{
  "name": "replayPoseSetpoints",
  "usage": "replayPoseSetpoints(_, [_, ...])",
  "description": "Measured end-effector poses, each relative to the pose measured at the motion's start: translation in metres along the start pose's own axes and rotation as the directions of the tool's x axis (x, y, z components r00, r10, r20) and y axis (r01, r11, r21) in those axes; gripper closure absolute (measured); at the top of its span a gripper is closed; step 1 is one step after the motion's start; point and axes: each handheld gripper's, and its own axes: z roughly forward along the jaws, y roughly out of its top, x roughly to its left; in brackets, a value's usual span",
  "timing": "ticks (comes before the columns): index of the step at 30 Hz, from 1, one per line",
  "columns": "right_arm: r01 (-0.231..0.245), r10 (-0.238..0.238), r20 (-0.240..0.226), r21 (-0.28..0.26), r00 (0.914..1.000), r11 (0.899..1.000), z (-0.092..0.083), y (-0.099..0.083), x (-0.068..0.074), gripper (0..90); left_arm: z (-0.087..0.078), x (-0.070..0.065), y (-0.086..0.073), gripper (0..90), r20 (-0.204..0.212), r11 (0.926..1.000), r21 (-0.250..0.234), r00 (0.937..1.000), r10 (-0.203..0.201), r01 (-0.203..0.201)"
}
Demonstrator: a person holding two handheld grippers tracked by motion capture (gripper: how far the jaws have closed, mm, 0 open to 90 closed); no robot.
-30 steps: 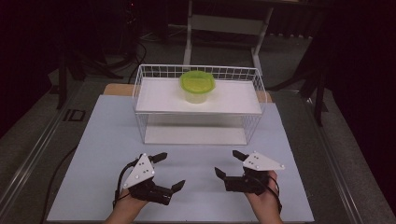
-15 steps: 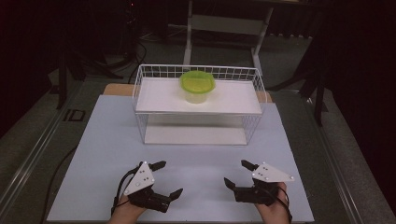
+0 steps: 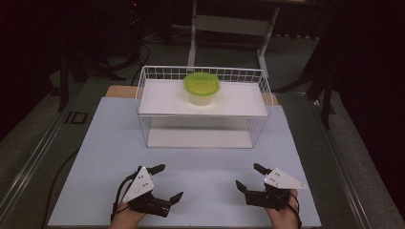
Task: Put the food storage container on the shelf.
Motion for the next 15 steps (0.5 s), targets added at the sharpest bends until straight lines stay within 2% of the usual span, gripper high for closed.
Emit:
replayPoseSetpoints(5, [-0.007,0.007,-0.006,0.007,1.0,1.0,0.0022,-0.002,-0.0033,14.6,-0.0023,0.005,-0.0017,2.0,-0.006,0.9995,-0.008,0.9995,-0.03,0.03])
replayPoseSetpoints(9, [-0.027,0.027,-0.023,0.015,0.9994,1.0,0.005,-0.0043,-0.0066,14.8,0.0003,0.0059,-0.005,2.0,-0.011,0.9992,0.014,0.9993,-0.037,0.037])
replayPoseSetpoints(15, [-0.015,0.015,-0.034,0.013,0.9993,1.0,0.0059,-0.0038,-0.0047,14.8,0.0013,0.0052,-0.0047,2.0,-0.015,0.9996,0.014,0.9996,-0.024,0.024])
